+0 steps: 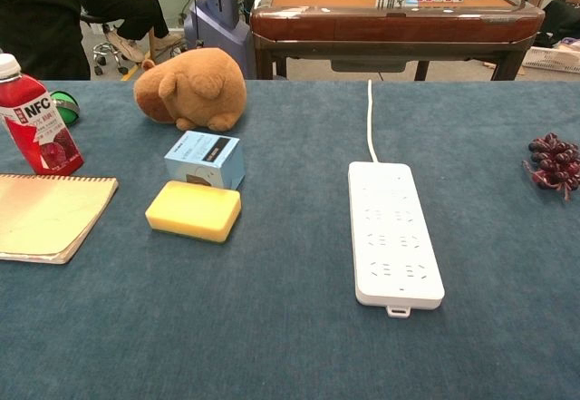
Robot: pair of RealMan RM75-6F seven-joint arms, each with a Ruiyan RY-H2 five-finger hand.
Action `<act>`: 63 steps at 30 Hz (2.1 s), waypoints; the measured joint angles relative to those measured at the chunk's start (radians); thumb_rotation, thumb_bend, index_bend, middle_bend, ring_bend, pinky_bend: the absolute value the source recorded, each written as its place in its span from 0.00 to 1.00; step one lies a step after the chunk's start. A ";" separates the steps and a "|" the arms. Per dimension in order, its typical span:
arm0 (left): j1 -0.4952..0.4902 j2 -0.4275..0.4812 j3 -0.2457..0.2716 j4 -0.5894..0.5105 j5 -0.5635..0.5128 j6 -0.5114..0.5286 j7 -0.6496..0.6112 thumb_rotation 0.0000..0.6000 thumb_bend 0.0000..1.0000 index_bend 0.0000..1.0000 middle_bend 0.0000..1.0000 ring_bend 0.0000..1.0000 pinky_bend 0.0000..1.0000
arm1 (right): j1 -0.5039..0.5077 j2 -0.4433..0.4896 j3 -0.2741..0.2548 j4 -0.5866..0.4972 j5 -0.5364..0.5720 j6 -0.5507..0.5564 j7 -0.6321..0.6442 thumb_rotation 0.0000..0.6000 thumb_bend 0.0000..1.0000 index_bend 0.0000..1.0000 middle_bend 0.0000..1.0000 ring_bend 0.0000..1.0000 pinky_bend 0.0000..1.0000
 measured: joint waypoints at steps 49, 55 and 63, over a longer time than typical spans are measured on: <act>0.018 0.028 -0.020 0.020 -0.065 -0.018 -0.080 1.00 0.13 0.50 0.56 0.44 0.71 | 0.562 -0.374 0.203 0.238 0.310 -0.569 -0.306 1.00 0.72 0.29 0.99 1.00 1.00; 0.018 0.027 -0.022 0.021 -0.073 -0.026 -0.072 1.00 0.13 0.50 0.56 0.44 0.72 | 0.578 -0.380 0.185 0.239 0.323 -0.573 -0.308 1.00 0.72 0.29 1.00 1.00 1.00; 0.016 0.026 -0.023 0.021 -0.080 -0.035 -0.061 1.00 0.13 0.50 0.56 0.44 0.72 | 0.590 -0.382 0.164 0.239 0.350 -0.575 -0.310 1.00 0.72 0.29 1.00 1.00 1.00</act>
